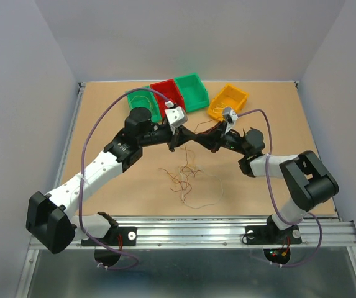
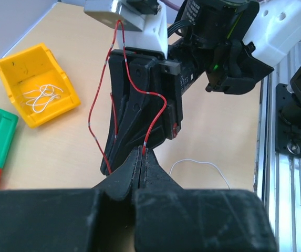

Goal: Untangle the cables

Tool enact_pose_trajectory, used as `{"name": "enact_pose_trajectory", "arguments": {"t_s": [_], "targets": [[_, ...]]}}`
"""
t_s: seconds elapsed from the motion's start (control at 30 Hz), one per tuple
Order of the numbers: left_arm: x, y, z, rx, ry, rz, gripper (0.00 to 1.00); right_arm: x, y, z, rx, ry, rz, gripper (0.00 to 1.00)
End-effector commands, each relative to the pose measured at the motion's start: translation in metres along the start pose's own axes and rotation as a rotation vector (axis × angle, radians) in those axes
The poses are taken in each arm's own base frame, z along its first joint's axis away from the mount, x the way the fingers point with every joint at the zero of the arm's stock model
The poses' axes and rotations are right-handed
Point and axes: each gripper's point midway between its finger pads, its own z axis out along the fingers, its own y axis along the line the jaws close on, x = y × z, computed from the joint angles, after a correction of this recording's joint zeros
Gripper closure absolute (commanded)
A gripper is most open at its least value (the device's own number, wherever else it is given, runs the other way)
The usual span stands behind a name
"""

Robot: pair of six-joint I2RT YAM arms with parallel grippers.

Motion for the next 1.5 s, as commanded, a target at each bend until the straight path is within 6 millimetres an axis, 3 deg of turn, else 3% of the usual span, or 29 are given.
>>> {"name": "enact_pose_trajectory", "arguments": {"t_s": [0.0,0.23,0.37,0.57,0.7,0.77,0.83,0.9,1.0,1.47], "targets": [[-0.023,0.002,-0.003,0.012,-0.064,0.008,1.0,-0.105,0.07,-0.007,-0.234,-0.362,-0.412,1.0],[-0.026,0.022,-0.011,-0.058,-0.099,-0.013,1.0,-0.096,0.086,-0.016,-0.262,-0.339,-0.395,0.99],[-0.03,0.035,-0.017,-0.103,-0.137,-0.016,1.0,-0.079,0.097,-0.019,-0.272,-0.315,-0.351,0.99],[-0.028,0.035,-0.018,-0.102,-0.154,0.0,1.0,-0.066,0.101,-0.006,-0.276,-0.245,-0.316,0.99],[-0.027,0.034,-0.017,-0.094,-0.155,0.016,1.0,-0.063,0.099,0.001,-0.254,-0.21,-0.293,0.99],[-0.025,0.035,-0.017,-0.102,-0.153,0.015,1.0,-0.067,0.09,0.008,-0.178,-0.217,-0.299,0.99],[-0.025,0.039,-0.018,-0.122,-0.155,0.019,1.0,-0.071,0.068,0.014,0.008,-0.214,-0.311,0.99],[-0.028,0.041,-0.02,-0.139,-0.165,0.023,1.0,-0.07,0.068,0.015,0.063,-0.211,-0.302,0.99],[-0.028,0.04,-0.021,-0.143,-0.172,0.029,1.0,-0.073,0.068,0.015,0.078,-0.198,-0.265,0.99],[-0.029,0.027,-0.022,-0.082,-0.19,0.061,1.0,-0.037,0.062,0.037,0.089,-0.019,-0.229,0.99]]}}
